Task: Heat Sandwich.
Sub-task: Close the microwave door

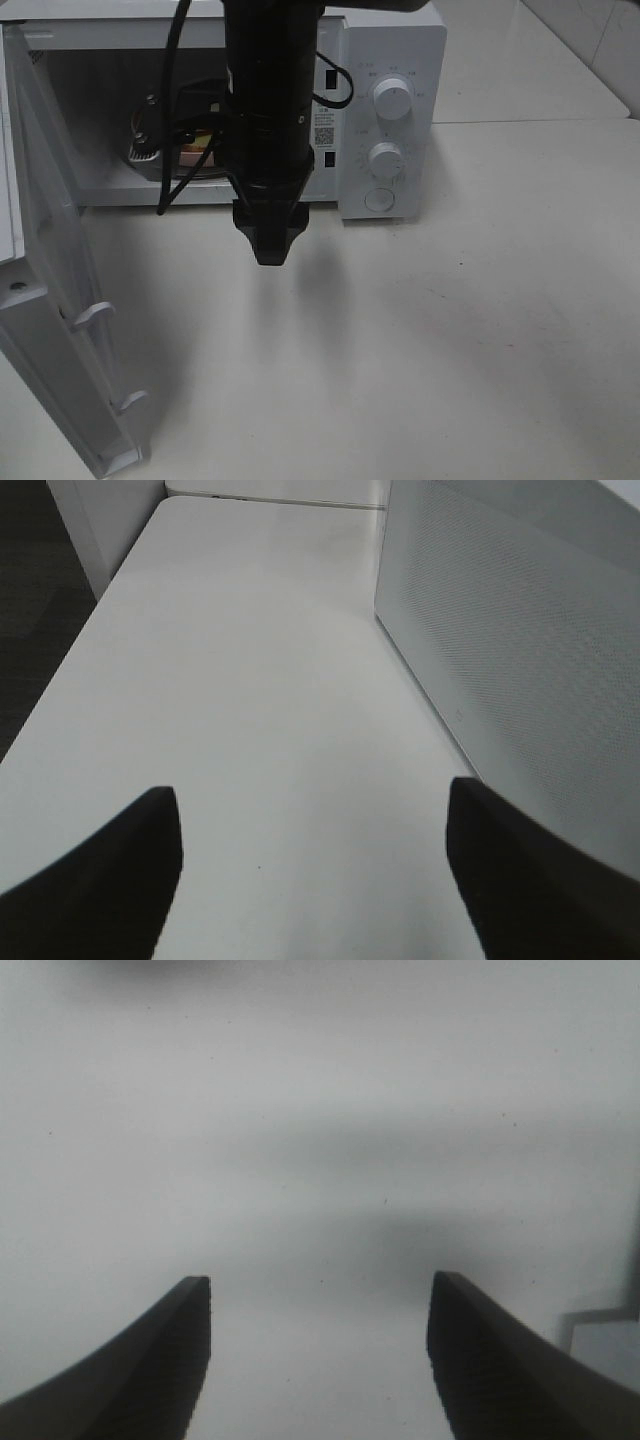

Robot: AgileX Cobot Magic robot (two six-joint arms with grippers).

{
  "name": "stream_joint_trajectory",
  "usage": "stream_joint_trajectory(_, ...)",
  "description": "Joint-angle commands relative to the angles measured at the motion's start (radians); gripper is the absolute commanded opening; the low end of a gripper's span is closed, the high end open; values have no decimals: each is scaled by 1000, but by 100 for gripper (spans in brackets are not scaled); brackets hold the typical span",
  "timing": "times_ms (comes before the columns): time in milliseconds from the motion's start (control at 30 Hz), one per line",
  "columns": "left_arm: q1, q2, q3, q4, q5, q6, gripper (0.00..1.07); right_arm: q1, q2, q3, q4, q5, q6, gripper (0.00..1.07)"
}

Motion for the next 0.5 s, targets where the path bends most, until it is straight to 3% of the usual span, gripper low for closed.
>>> stream_joint_trajectory(33,-7,-4,3,0,-13,0,71,3,-111,142,0,-67,68,61)
stream_joint_trajectory(200,-7,-4,3,0,-13,0,71,3,-218,290,0,-128,144,61)
stream_joint_trajectory(500,-7,-4,3,0,-13,0,71,-25,-370,451,6,-156,334,61)
